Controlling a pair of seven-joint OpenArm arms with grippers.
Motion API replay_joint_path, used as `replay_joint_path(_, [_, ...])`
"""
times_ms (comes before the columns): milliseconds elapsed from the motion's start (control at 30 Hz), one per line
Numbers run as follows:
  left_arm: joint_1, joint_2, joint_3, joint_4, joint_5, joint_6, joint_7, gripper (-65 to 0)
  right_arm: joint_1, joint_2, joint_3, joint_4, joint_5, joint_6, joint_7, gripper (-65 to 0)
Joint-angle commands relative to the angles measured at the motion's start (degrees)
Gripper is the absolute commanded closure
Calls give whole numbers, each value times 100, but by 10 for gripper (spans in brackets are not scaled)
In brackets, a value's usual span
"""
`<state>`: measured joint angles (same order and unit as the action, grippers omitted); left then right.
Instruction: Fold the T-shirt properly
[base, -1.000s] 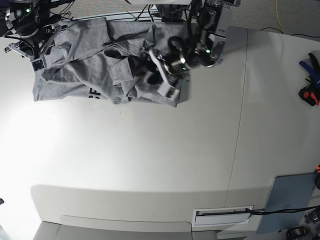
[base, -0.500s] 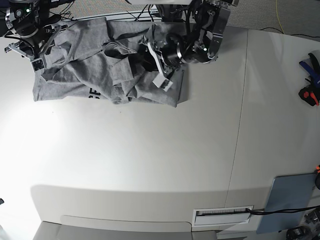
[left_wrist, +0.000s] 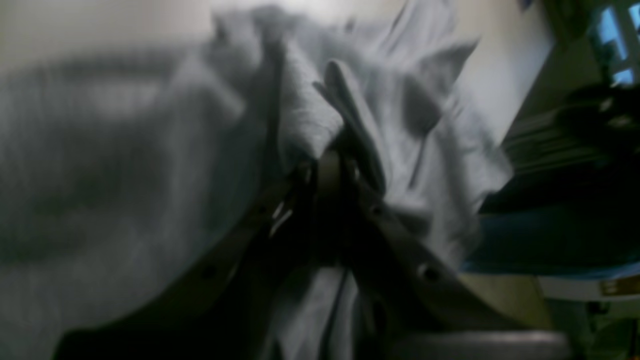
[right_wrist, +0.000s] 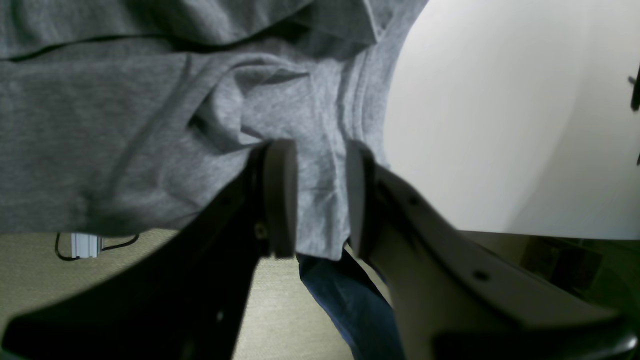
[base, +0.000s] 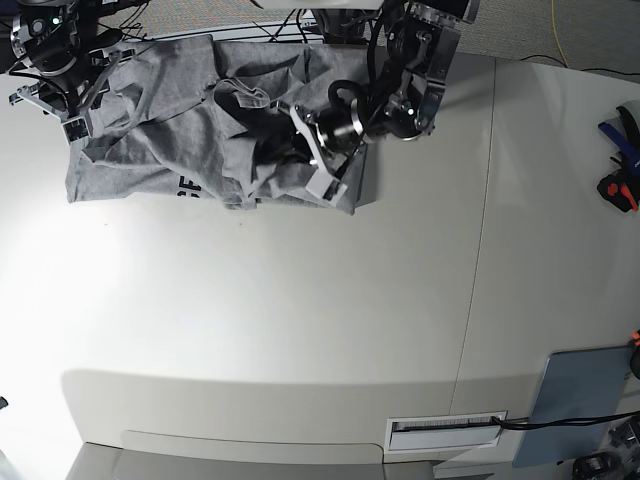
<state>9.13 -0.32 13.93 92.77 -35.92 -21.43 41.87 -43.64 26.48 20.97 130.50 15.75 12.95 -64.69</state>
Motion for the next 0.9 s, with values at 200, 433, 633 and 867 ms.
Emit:
replay_joint_path(200, [-573,415,251,98,11,-63,-168,0,-33,68,46,83,-33,-33,63,-172])
replay_joint_path(433, [-675,444,1058,96,796,457,-407,0,-33,68,46,83,-33,-33,61,-172])
replay_joint_path(633, [-678,444,1375,96,1244,748,-699,-118,-35,68,48,83,-33,-35,61,-172])
replay_joint_path(867, [-758,444,1403,96,1235,634,-802,-319,-33,70,46,83,-33,-37,61,-172])
